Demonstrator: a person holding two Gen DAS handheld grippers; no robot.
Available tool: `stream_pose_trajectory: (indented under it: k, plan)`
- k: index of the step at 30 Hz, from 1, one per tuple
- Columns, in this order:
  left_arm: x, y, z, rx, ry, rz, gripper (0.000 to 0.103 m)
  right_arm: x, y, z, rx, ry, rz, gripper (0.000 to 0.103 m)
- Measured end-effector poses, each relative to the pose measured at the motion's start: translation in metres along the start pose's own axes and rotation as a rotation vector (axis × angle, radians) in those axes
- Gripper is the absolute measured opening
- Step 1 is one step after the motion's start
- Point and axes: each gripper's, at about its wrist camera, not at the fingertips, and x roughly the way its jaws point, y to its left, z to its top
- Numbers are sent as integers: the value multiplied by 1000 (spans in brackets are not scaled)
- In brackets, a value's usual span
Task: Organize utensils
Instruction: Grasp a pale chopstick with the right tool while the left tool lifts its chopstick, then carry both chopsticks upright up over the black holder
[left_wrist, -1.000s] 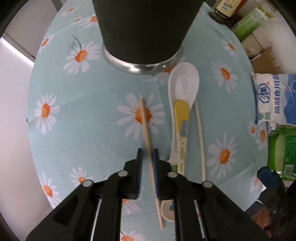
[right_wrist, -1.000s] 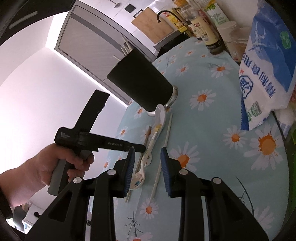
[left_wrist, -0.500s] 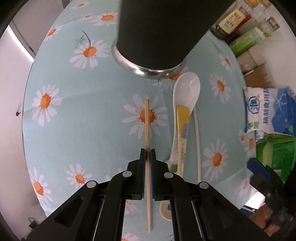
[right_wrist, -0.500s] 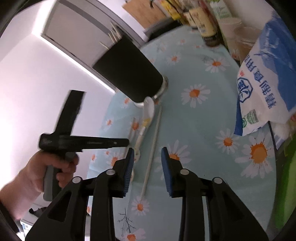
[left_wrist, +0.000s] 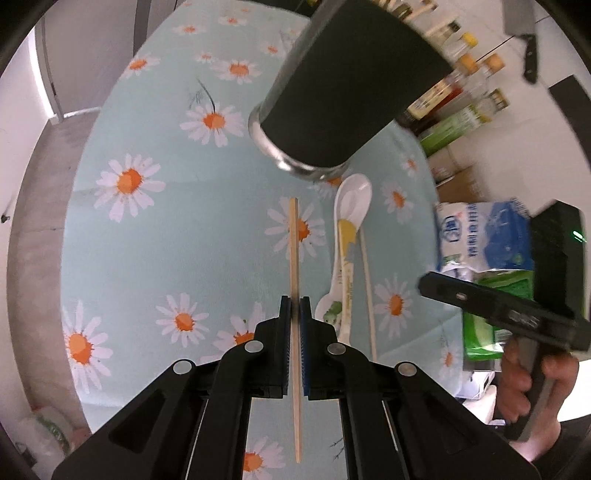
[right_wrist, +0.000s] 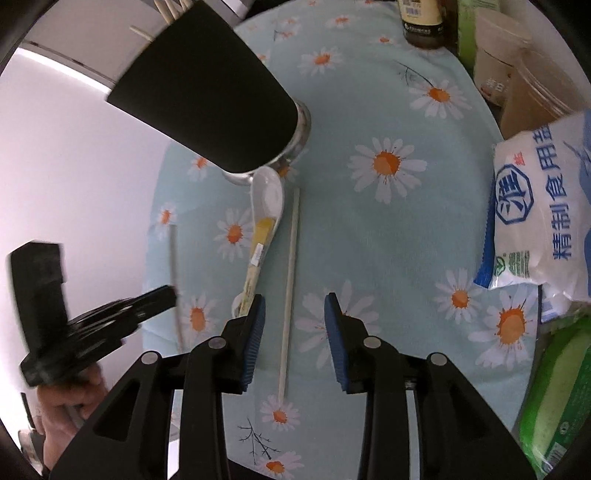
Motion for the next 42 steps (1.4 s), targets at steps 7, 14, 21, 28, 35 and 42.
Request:
stream_pose_trajectory:
  k: [7,14,21,28,35,42]
  plan:
    - [-21,11,-5,23,-64,-45,3,31,24,19,-67,79,-165,32]
    - [-26,24,-11,36,-84,-71,3,55,36,35,-73,139,-284,23]
    - [-29,42,-7,38,-87,-112,3,65,41,44,-37,152,-336,19]
    - [-29,51,2,57,-89,-158,3,79,61,61,-2,151,-413,9]
    - [-24,57,6,68,-86,-205,3,78,49,74,72,142,-372,5]
    - [-39,45,9,94,-108,-240,3,37,21,63,84,54,-345,5]
